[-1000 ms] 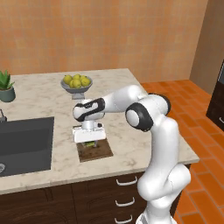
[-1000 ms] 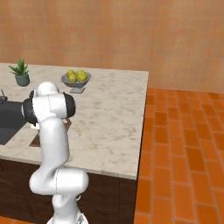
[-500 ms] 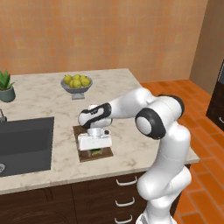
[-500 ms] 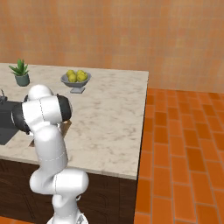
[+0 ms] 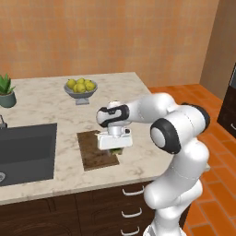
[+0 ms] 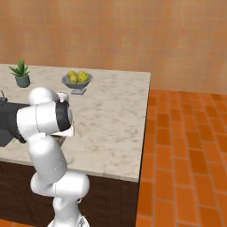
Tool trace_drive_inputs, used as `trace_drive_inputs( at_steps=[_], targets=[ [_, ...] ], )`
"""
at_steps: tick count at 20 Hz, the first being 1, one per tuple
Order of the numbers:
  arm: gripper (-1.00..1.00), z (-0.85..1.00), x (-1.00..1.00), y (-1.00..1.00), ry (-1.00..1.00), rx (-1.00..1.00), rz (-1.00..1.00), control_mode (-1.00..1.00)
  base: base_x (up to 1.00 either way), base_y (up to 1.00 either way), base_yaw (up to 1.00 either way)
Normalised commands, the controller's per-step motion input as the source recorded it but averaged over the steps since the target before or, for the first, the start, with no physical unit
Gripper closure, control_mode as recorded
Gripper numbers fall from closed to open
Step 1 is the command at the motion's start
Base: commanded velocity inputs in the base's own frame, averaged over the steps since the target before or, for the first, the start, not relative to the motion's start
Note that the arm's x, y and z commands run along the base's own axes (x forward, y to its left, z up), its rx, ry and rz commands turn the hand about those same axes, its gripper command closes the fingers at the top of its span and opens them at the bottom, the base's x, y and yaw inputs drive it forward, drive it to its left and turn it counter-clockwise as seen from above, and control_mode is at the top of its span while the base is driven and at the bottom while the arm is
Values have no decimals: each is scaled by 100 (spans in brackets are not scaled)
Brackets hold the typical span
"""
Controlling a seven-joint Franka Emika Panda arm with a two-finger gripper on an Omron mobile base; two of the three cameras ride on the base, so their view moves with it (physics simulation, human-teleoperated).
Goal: Pick up the sponge from the counter and clean the cutting board by briefly scrubbing or pressing down on the cutting board. Once finished, release the sponge.
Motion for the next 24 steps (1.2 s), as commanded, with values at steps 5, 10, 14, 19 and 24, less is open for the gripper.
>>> trace_drive_inputs(
  at_steps=[5, 10, 14, 19, 24],
  targets=[
    [100, -4, 47, -90, -3, 0, -3, -100, 0, 0, 0],
    [100, -17, 85, -61, -2, -3, -1, -100, 0, 0, 0],
    [100, -73, 91, -29, -13, -1, -4, -100, 0, 0, 0],
    [-100, -55, 64, -2, -19, 0, -15, -100, 0, 0, 0],
    [-100, 7, 5, -6, -13, -16, -2, -100, 0, 0, 0]
  ],
)
